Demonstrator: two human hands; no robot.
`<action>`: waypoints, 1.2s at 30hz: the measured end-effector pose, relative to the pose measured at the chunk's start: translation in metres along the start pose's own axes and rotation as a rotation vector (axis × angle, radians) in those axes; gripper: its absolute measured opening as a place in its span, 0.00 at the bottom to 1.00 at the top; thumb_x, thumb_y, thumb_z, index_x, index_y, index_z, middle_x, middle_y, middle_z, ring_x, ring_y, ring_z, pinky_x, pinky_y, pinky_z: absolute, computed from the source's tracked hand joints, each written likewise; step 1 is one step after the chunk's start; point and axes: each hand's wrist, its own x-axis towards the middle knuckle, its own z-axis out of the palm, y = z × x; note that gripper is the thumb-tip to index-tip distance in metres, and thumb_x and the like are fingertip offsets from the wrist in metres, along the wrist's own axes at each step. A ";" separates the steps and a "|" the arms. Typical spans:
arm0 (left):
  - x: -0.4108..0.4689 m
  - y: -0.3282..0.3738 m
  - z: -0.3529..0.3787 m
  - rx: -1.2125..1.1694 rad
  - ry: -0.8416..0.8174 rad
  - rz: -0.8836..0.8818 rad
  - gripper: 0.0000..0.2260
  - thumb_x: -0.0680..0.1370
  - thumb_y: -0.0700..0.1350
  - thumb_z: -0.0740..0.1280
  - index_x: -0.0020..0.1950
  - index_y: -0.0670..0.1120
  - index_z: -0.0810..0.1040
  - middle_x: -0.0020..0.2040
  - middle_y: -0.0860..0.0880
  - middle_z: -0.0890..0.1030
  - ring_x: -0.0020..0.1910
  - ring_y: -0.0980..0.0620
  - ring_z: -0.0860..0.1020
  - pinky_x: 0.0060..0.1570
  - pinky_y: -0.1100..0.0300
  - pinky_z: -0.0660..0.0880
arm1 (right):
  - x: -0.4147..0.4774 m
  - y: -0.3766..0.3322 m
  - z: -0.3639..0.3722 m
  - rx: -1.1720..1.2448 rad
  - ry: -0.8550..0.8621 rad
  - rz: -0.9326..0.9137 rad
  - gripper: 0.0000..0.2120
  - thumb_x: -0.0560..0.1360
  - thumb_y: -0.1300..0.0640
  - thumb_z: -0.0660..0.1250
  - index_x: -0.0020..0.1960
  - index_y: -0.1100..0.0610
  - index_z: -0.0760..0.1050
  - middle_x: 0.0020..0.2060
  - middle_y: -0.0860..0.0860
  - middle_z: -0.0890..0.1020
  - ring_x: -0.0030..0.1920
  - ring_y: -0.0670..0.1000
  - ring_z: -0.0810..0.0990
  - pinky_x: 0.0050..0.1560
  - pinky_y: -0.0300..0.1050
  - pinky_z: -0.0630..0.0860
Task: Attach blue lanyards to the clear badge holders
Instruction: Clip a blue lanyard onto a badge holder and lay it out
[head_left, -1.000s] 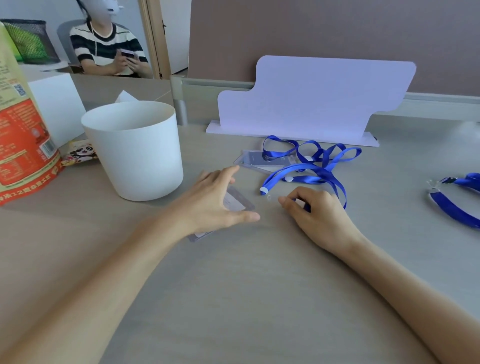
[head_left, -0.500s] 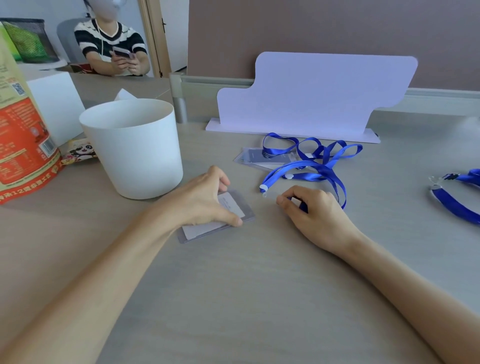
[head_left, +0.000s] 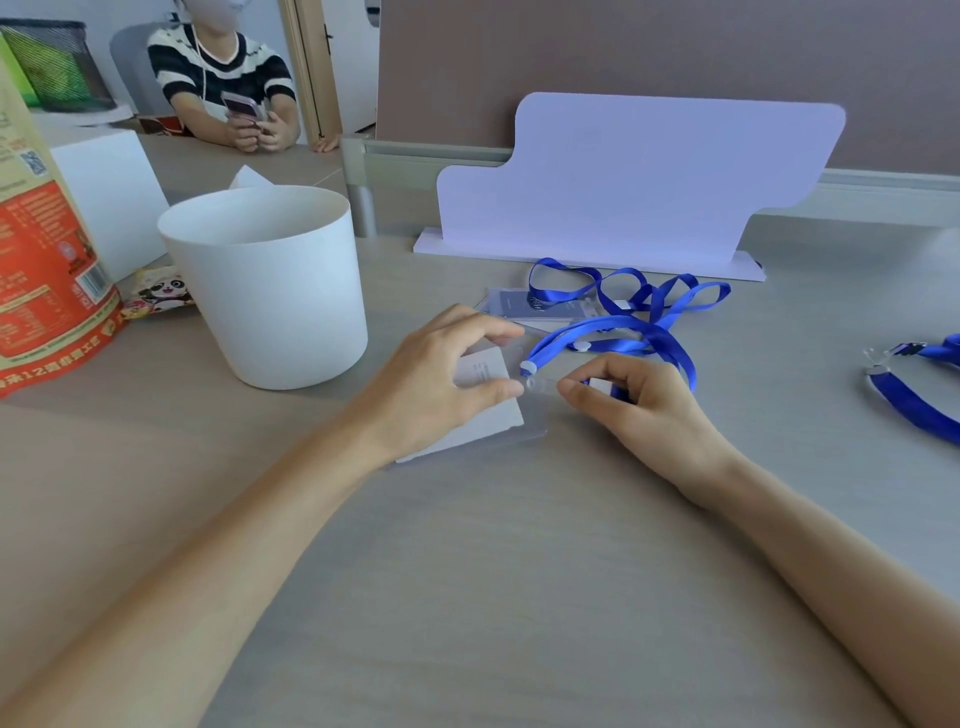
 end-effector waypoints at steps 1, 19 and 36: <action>0.000 0.000 0.000 -0.008 0.006 0.007 0.18 0.73 0.47 0.73 0.62 0.52 0.76 0.52 0.63 0.73 0.51 0.75 0.70 0.51 0.82 0.62 | 0.000 0.000 -0.001 0.031 -0.010 0.012 0.06 0.76 0.50 0.69 0.42 0.50 0.82 0.26 0.46 0.65 0.28 0.45 0.61 0.28 0.33 0.61; -0.001 0.010 -0.003 -0.115 -0.154 -0.076 0.10 0.74 0.47 0.72 0.55 0.54 0.80 0.36 0.62 0.75 0.30 0.62 0.69 0.32 0.74 0.64 | -0.003 -0.007 0.000 0.408 -0.130 0.034 0.04 0.76 0.57 0.69 0.44 0.55 0.82 0.32 0.49 0.80 0.35 0.47 0.74 0.44 0.43 0.70; 0.000 0.004 0.003 -0.358 -0.313 -0.271 0.06 0.75 0.46 0.71 0.45 0.44 0.79 0.43 0.40 0.83 0.39 0.57 0.76 0.42 0.68 0.70 | -0.001 0.001 0.006 0.260 -0.115 -0.097 0.07 0.78 0.56 0.67 0.51 0.47 0.81 0.34 0.55 0.81 0.35 0.57 0.70 0.41 0.45 0.69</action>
